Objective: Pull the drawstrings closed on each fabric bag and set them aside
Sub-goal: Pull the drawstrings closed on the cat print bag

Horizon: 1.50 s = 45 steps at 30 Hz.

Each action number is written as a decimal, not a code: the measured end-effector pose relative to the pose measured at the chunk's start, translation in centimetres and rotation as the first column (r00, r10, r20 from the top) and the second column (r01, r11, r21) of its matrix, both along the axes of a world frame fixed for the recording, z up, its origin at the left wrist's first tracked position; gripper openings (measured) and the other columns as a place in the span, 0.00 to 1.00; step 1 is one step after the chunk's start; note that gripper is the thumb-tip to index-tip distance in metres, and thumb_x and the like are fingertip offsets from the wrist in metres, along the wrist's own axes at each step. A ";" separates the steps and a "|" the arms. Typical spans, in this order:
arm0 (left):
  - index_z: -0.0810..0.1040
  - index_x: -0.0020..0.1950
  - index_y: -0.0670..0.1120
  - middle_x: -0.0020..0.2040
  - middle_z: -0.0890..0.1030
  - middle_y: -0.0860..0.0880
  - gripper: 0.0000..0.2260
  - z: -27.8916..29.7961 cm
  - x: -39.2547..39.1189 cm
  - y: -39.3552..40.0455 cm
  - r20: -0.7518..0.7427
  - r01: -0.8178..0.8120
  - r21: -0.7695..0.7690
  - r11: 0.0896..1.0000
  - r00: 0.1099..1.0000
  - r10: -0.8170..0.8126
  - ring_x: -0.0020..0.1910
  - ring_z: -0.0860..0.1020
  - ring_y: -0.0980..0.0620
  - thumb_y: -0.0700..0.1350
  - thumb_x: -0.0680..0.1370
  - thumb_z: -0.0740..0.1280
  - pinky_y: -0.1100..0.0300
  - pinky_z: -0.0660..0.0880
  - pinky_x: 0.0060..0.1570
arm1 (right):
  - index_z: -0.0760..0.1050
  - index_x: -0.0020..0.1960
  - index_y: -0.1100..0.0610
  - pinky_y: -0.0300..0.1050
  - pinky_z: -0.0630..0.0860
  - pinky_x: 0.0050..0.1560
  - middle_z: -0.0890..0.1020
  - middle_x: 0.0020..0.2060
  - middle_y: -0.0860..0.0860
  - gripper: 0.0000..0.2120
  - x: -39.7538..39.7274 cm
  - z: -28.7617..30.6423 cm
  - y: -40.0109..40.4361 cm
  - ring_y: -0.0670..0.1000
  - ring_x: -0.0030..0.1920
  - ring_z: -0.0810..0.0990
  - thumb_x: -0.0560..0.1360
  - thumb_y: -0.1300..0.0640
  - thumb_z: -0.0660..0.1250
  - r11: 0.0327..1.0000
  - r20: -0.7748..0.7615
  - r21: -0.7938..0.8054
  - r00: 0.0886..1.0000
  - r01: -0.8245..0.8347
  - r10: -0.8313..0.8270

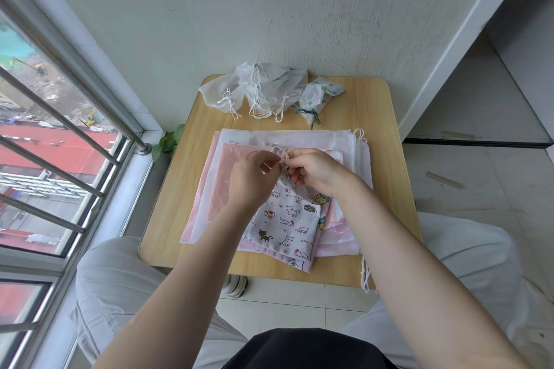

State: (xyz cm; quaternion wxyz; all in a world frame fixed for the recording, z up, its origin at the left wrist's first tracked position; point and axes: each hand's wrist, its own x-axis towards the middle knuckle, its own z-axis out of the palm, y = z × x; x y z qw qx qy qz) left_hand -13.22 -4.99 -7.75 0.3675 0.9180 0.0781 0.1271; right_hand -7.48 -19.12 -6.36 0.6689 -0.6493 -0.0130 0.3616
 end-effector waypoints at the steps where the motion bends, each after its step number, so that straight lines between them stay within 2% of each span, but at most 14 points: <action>1: 0.84 0.49 0.46 0.44 0.84 0.52 0.06 0.0 0.0 0.0 -0.004 0.015 -0.014 1.000 1.000 -0.015 0.40 0.80 0.57 0.42 0.74 0.72 0.68 0.76 0.42 | 0.76 0.41 0.59 0.36 0.66 0.28 0.75 0.30 0.51 0.11 0.0 -0.2 0.0 0.44 0.26 0.73 0.79 0.69 0.59 1.000 -0.001 0.002 1.000 0.008 -0.008; 9: 0.85 0.44 0.44 0.42 0.83 0.49 0.05 0.0 1.1 0.5 -0.042 0.010 0.067 0.998 0.999 -0.007 0.39 0.79 0.52 0.45 0.74 0.74 0.56 0.77 0.43 | 0.78 0.42 0.61 0.39 0.71 0.33 0.77 0.32 0.55 0.08 0.2 -0.9 -0.3 0.49 0.30 0.74 0.78 0.68 0.64 0.998 0.085 -0.057 0.996 0.030 -0.025; 14: 0.82 0.42 0.44 0.40 0.81 0.52 0.05 0.3 1.1 0.3 -0.048 0.005 0.106 0.994 0.999 0.000 0.37 0.78 0.54 0.45 0.75 0.71 0.62 0.74 0.37 | 0.79 0.42 0.61 0.39 0.74 0.35 0.79 0.33 0.55 0.06 0.3 -0.9 -0.3 0.48 0.31 0.76 0.77 0.67 0.67 0.996 0.116 -0.070 0.992 0.060 -0.051; 17: 0.77 0.40 0.44 0.37 0.78 0.52 0.06 0.4 1.0 0.1 -0.093 0.034 0.167 0.985 0.995 -0.019 0.33 0.74 0.54 0.44 0.75 0.69 0.66 0.67 0.31 | 0.79 0.43 0.62 0.40 0.75 0.36 0.80 0.33 0.56 0.04 0.2 -1.2 -0.2 0.50 0.32 0.77 0.76 0.67 0.68 0.995 0.106 -0.083 0.993 0.063 -0.054; 19: 0.74 0.40 0.45 0.35 0.75 0.52 0.06 0.4 1.0 0.1 -0.147 0.063 0.190 0.980 0.989 -0.035 0.31 0.71 0.55 0.43 0.76 0.67 0.66 0.64 0.29 | 0.80 0.44 0.63 0.39 0.76 0.36 0.81 0.34 0.56 0.03 0.1 -1.4 -0.2 0.50 0.33 0.78 0.76 0.66 0.69 0.993 0.107 -0.094 0.992 0.070 -0.060; 24: 0.73 0.40 0.45 0.34 0.73 0.54 0.07 0.4 1.3 0.4 -0.195 0.078 0.145 0.986 0.980 -0.049 0.31 0.69 0.58 0.45 0.75 0.69 0.65 0.65 0.29 | 0.81 0.45 0.62 0.42 0.79 0.41 0.81 0.35 0.57 0.04 0.1 -1.5 -0.4 0.50 0.35 0.79 0.74 0.69 0.69 0.994 0.102 -0.078 0.993 0.072 -0.064; 27: 0.73 0.39 0.45 0.33 0.73 0.54 0.09 0.5 1.2 0.5 -0.211 0.103 0.158 0.982 0.975 -0.068 0.30 0.68 0.57 0.47 0.75 0.69 0.64 0.63 0.29 | 0.82 0.45 0.59 0.43 0.80 0.44 0.83 0.37 0.56 0.05 0.2 -1.6 -0.5 0.51 0.37 0.82 0.74 0.68 0.70 0.978 0.202 -0.149 0.973 0.145 -0.114; 31: 0.72 0.37 0.44 0.32 0.73 0.51 0.07 0.7 1.3 1.1 -0.359 0.186 0.250 0.950 0.929 -0.087 0.30 0.69 0.52 0.42 0.74 0.67 0.63 0.64 0.28 | 0.83 0.43 0.54 0.43 0.81 0.47 0.84 0.39 0.49 0.08 0.2 -2.2 -0.4 0.48 0.40 0.83 0.74 0.65 0.69 0.902 0.398 -0.320 0.905 0.290 -0.150; 34: 0.73 0.34 0.44 0.33 0.73 0.51 0.09 0.8 1.5 1.3 -0.521 0.292 0.302 0.908 0.848 -0.099 0.29 0.69 0.52 0.43 0.73 0.69 0.61 0.67 0.28 | 0.83 0.41 0.49 0.49 0.81 0.51 0.84 0.39 0.47 0.10 -0.4 -3.2 0.2 0.49 0.44 0.83 0.74 0.63 0.70 0.861 0.441 -0.421 0.894 0.286 -0.081; 36: 0.77 0.38 0.43 0.36 0.76 0.49 0.07 0.8 1.6 1.3 -0.586 0.347 0.342 0.873 0.805 -0.090 0.32 0.72 0.50 0.46 0.72 0.70 0.57 0.74 0.33 | 0.82 0.38 0.46 0.52 0.80 0.52 0.84 0.40 0.46 0.12 -0.7 -3.5 0.5 0.50 0.45 0.83 0.74 0.62 0.70 0.847 0.456 -0.440 0.886 0.300 -0.077; 37: 0.78 0.40 0.43 0.37 0.77 0.49 0.07 0.7 1.7 1.3 -0.610 0.370 0.361 0.856 0.788 -0.083 0.33 0.73 0.50 0.47 0.72 0.70 0.56 0.76 0.35 | 0.82 0.38 0.46 0.52 0.80 0.52 0.84 0.40 0.47 0.12 -0.7 -3.7 0.6 0.50 0.44 0.83 0.74 0.62 0.70 0.846 0.463 -0.435 0.882 0.309 -0.084; 39: 0.74 0.36 0.45 0.35 0.74 0.50 0.09 0.9 1.7 1.3 -0.650 0.424 0.406 0.809 0.757 -0.070 0.32 0.72 0.51 0.48 0.72 0.70 0.57 0.74 0.34 | 0.84 0.43 0.51 0.46 0.80 0.49 0.84 0.41 0.49 0.08 -0.9 -3.5 0.9 0.51 0.44 0.83 0.75 0.63 0.69 0.848 0.472 -0.433 0.878 0.305 -0.074; 42: 0.71 0.34 0.46 0.34 0.73 0.51 0.12 1.1 2.1 1.1 -0.665 0.452 0.473 0.757 0.746 -0.030 0.33 0.73 0.51 0.48 0.72 0.72 0.60 0.73 0.33 | 0.85 0.48 0.56 0.35 0.73 0.39 0.84 0.43 0.51 0.07 -1.1 -3.3 1.3 0.49 0.42 0.81 0.76 0.62 0.69 0.836 0.508 -0.460 0.861 0.299 -0.029; 45: 0.76 0.44 0.46 0.41 0.78 0.50 0.07 1.0 2.4 1.4 -0.580 0.380 0.487 0.786 0.814 -0.034 0.38 0.77 0.50 0.47 0.72 0.72 0.59 0.76 0.36 | 0.85 0.47 0.54 0.36 0.74 0.39 0.85 0.43 0.51 0.06 -0.6 -2.6 1.1 0.48 0.44 0.81 0.76 0.61 0.69 0.838 0.508 -0.466 0.861 0.285 -0.011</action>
